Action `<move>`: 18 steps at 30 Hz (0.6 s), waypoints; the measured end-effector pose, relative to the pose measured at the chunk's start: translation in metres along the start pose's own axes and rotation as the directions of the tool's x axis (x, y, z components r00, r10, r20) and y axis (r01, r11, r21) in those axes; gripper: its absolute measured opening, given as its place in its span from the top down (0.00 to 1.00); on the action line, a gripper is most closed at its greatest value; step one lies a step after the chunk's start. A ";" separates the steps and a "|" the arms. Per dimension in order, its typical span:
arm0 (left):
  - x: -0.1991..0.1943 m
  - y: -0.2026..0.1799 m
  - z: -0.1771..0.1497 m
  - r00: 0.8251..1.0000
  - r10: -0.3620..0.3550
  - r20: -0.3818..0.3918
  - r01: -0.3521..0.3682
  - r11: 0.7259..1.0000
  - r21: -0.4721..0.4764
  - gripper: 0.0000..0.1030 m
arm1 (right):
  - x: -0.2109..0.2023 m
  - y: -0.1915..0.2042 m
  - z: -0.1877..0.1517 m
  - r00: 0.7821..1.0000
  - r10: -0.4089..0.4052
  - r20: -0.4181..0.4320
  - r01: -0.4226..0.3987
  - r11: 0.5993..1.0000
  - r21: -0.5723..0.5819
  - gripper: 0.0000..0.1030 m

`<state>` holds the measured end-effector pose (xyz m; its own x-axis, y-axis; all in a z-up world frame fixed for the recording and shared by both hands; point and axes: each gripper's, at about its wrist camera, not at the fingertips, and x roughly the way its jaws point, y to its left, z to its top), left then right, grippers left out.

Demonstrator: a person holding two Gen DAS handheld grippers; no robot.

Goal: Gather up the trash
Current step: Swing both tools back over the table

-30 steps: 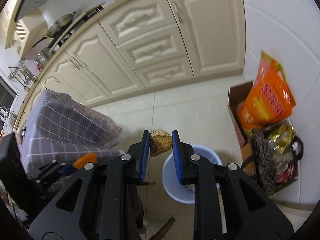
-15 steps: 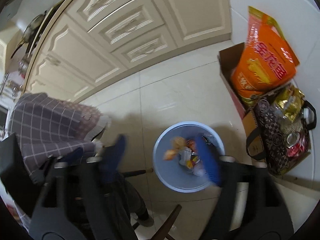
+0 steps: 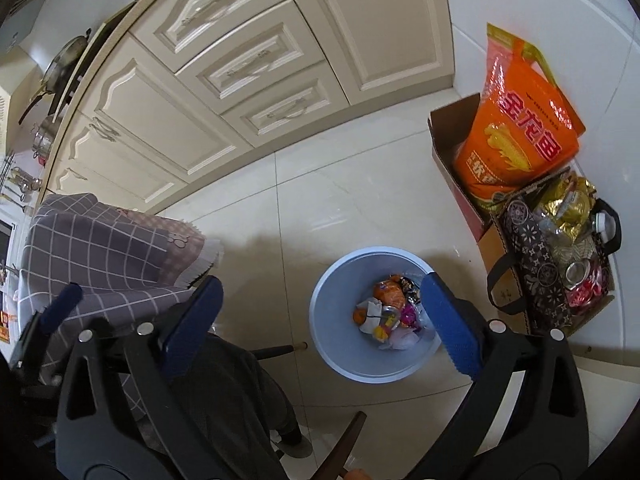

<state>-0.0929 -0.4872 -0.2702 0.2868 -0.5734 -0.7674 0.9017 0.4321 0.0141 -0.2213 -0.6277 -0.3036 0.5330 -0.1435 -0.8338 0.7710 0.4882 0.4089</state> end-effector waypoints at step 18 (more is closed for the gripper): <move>-0.125 0.039 0.019 0.971 0.027 0.236 -0.007 0.996 -0.086 0.10 | -0.075 0.102 0.019 0.983 0.115 0.141 -0.089 0.980 -0.176 0.06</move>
<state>-0.0875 -0.4114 -0.1615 0.3793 -0.7093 -0.5942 0.8685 0.4944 -0.0357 -0.1760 -0.5830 -0.1921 0.6617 -0.2064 -0.7208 0.6470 0.6430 0.4098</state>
